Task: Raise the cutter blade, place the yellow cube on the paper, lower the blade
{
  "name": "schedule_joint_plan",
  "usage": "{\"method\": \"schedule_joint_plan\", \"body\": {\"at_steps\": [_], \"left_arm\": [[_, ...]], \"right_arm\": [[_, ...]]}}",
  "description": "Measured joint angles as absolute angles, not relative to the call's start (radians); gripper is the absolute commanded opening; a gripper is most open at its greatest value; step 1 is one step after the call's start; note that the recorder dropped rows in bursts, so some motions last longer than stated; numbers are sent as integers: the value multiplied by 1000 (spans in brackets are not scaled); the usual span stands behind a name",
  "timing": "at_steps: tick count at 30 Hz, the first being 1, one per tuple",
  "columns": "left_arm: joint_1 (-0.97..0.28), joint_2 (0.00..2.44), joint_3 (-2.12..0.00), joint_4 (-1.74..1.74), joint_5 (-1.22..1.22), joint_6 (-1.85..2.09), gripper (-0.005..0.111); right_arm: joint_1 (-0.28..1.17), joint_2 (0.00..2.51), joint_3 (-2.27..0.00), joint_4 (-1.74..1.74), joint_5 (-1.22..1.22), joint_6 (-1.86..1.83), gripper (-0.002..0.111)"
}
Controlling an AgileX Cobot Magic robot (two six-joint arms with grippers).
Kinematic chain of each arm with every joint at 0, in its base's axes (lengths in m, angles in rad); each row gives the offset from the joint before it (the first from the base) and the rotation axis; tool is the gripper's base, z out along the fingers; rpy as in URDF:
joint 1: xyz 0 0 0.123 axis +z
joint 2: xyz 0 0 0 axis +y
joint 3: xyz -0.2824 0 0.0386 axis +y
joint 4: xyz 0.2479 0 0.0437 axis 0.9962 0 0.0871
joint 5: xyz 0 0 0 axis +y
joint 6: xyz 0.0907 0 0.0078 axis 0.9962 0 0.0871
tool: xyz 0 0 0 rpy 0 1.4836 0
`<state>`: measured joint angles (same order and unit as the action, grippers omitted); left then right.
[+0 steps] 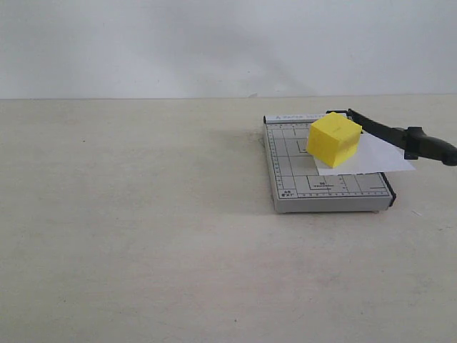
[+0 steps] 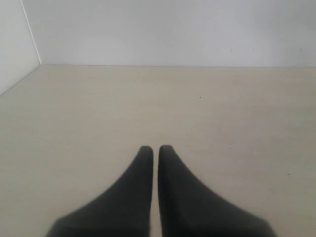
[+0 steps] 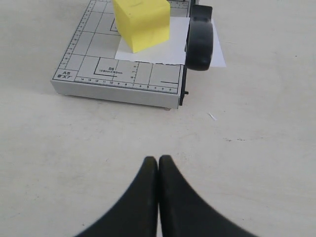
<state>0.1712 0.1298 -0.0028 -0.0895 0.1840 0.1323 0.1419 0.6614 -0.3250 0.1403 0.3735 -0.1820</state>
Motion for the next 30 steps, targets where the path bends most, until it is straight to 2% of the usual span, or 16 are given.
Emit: {"method": "schedule_joint_plan", "body": {"at_steps": [14,16,20,22,30], "left_arm": [[171,130,-3,-89,164,132,4],[171,130,-3,-89,164,132,4],[171,130,-3,-89,164,132,4],[171,130,-3,-89,164,132,4],[171,130,-3,-89,164,132,4]], "right_arm": [[142,661,-335,140,351,-182,1],[142,661,-376,140,350,-182,11],[142,676,-517,140,354,-156,43],[142,721,-593,140,373,-136,52],[142,1080,-912,115,507,-77,54]]}}
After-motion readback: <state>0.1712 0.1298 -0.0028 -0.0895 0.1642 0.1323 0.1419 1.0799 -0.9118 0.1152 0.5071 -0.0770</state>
